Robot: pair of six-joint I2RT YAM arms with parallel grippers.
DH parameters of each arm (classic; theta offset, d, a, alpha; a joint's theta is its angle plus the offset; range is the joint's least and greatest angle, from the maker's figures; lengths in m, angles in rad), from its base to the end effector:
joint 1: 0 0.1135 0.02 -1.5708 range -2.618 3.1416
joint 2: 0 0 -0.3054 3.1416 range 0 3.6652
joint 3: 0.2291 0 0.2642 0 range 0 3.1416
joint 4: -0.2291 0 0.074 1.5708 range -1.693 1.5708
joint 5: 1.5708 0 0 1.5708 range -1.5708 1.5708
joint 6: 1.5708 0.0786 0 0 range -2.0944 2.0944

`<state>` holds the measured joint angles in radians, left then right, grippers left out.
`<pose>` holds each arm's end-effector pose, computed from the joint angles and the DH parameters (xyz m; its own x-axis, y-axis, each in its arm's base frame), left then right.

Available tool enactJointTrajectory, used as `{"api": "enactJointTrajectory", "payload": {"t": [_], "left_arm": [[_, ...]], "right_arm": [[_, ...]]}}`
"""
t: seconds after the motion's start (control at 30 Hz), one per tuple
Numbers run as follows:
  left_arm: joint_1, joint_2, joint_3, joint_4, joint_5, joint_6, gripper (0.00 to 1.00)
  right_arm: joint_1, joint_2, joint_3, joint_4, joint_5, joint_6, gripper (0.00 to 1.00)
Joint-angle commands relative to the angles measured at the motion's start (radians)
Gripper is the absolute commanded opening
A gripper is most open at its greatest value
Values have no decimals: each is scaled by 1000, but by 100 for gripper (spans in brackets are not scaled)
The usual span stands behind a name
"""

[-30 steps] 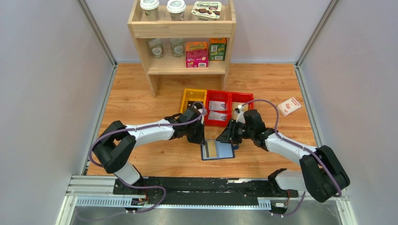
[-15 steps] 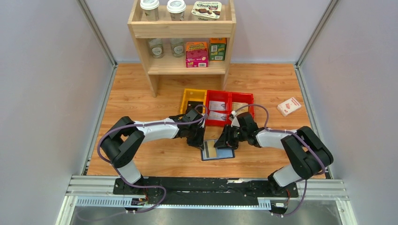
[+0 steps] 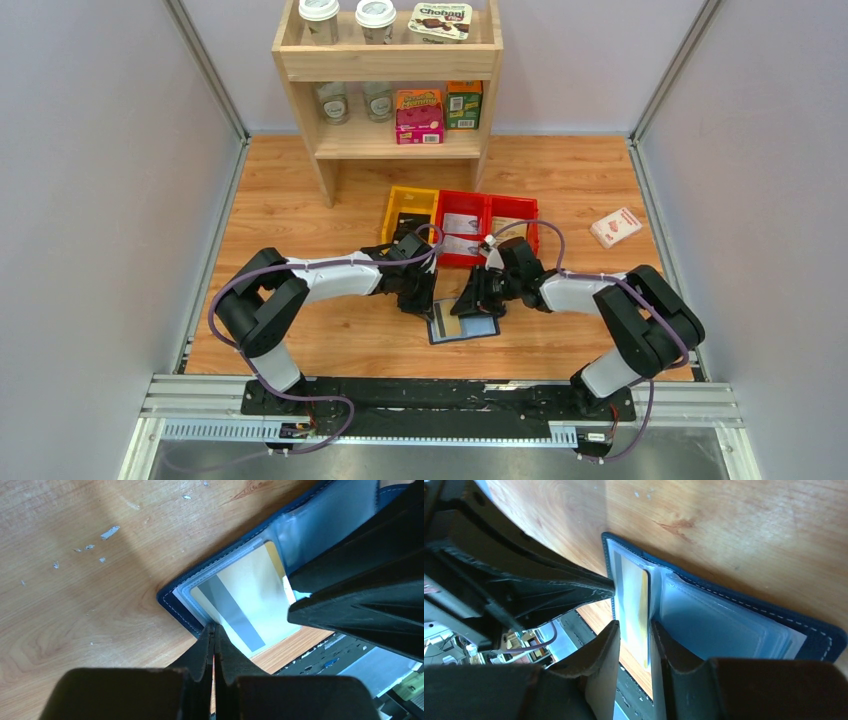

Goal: Take the credit cards out of the card holder
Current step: Remove the credit card from the card holder.

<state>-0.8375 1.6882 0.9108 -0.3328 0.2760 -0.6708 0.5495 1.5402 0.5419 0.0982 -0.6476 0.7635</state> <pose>0.2168 -0.2727 0.1451 -0.9644 0.1770 -0.1964 0.2508 0.8477 -0.4675 0.2186 0.1895 0.1279 -0.9917 0.0393 -0.1222 -0.0700 0.6328 0.7712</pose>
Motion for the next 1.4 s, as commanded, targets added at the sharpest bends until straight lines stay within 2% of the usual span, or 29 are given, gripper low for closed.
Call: {"api": "enactJointTrajectory", "payload": {"t": [0.0,0.2,0.47,0.83,1.37], "left_arm": [[-8,21,14,-12,-17,20,0],[-8,27,17,-26,-31,27,0],[-8,22,16,-28,-40,27,0],[-11,25,13,-18,-46,31,0],[-12,50,16,-87,-110,65,0]], "right_arm": [[18,-89,10,89,-52,5,29],[18,-129,-5,117,-66,17,25],[36,-23,9,150,-106,17,22],[86,83,70,170,-112,28,29],[1,-17,-37,278,-190,74,24]]}}
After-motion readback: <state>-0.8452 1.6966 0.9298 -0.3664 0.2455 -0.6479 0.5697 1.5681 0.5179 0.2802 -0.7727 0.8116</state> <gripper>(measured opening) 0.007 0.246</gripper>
